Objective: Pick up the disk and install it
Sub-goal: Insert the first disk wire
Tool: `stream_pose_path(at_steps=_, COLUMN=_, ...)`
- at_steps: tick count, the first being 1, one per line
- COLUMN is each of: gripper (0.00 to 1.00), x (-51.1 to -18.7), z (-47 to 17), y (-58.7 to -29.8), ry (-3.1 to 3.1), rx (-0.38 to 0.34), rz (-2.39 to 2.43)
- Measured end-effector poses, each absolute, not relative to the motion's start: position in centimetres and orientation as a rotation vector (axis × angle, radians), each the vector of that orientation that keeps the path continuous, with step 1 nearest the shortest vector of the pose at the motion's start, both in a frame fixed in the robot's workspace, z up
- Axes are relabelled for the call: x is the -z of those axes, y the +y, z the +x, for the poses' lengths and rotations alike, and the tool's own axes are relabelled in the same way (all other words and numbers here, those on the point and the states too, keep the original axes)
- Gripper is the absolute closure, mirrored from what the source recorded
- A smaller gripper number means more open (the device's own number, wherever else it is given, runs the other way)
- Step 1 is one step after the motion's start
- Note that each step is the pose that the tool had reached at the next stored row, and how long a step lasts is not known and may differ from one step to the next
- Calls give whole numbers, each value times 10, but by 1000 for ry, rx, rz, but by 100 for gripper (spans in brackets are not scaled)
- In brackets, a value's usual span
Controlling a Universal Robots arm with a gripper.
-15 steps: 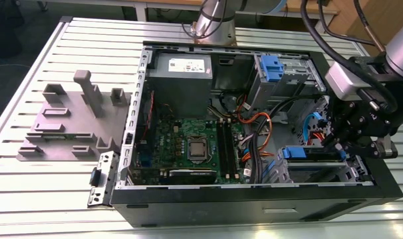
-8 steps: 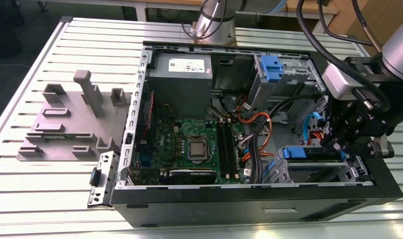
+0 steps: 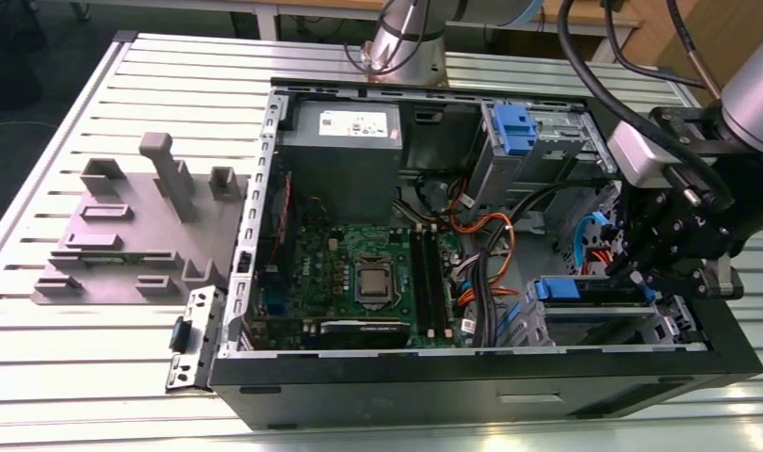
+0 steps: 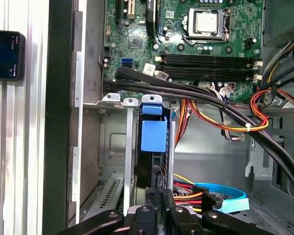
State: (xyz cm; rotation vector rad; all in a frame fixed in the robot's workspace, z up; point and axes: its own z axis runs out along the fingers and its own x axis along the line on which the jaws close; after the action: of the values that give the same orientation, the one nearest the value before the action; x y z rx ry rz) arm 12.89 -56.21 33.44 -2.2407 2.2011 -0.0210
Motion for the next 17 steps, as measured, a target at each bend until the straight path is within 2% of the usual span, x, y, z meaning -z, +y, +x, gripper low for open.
stream_pose_path(at_steps=17, gripper=83, x=-334, z=129, y=-562, ry=2192, rx=23, rz=-2248)
